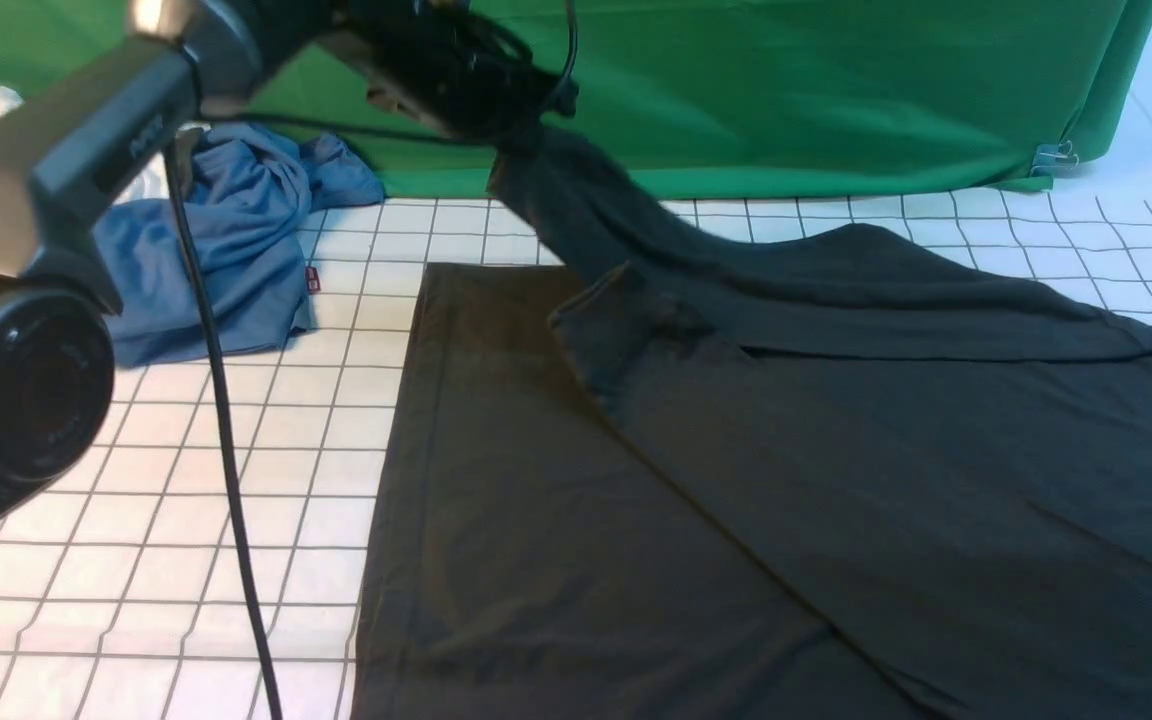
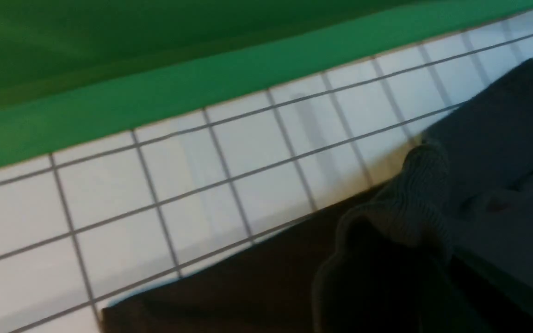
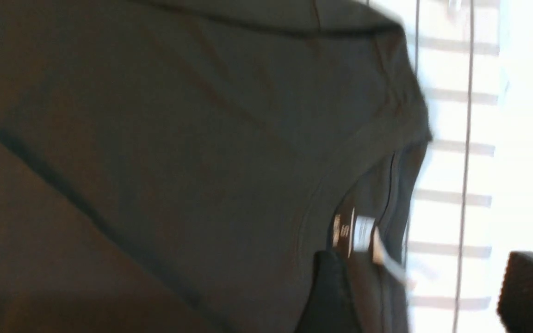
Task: Fold a long-sleeved shirt over a white checkered tablecloth.
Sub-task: 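Fold the left side of the dark shirt inward over its body with the left gripper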
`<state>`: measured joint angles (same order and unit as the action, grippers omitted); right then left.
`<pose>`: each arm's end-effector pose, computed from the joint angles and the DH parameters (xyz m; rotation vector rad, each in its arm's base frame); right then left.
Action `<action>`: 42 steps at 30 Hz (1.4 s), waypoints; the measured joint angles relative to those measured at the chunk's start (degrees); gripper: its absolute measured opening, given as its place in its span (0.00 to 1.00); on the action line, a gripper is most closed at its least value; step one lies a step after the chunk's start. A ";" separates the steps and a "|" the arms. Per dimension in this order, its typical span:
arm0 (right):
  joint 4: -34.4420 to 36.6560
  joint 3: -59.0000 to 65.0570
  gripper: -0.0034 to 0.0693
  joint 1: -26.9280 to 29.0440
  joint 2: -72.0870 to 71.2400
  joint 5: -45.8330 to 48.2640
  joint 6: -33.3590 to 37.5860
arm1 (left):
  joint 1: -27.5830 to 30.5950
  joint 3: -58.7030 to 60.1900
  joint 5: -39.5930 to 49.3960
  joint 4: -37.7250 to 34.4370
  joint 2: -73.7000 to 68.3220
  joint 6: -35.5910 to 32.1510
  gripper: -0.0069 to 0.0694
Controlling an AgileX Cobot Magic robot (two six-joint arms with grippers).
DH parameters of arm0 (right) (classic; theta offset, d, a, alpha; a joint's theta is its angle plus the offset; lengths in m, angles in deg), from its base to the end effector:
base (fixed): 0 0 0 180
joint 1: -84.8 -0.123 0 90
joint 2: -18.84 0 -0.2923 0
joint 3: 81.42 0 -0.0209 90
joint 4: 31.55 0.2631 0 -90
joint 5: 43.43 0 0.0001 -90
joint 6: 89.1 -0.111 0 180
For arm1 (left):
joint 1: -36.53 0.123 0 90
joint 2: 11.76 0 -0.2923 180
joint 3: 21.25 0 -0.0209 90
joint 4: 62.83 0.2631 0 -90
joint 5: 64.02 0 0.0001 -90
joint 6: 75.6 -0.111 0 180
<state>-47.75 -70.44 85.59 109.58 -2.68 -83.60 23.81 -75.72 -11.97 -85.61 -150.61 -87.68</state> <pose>0.3334 -0.0248 0.2970 -0.2902 2.4645 -0.3661 0.5345 -0.1554 0.2882 0.3650 2.3193 -0.4936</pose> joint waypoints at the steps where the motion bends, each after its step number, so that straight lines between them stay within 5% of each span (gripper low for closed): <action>1: 0.00 0.00 0.73 0.00 0.31 -1.54 1.62 | 0.00 -1.42 1.14 -0.57 0.00 0.00 0.05; 21: 4.31 -6.49 0.73 0.00 15.48 -8.00 6.62 | 0.00 -9.97 12.38 -6.50 3.95 -0.30 0.05; 29: 4.57 -10.25 0.73 0.00 15.48 -5.58 6.43 | 0.06 3.00 13.16 -1.28 11.32 2.00 0.05; 42: 4.88 -10.84 0.73 0.00 15.48 -2.03 6.43 | 0.12 24.96 16.09 -5.34 15.45 2.56 0.05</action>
<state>-42.87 -81.28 85.59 125.06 -4.71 -77.17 23.93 -50.75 4.12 -90.95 -135.16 -85.12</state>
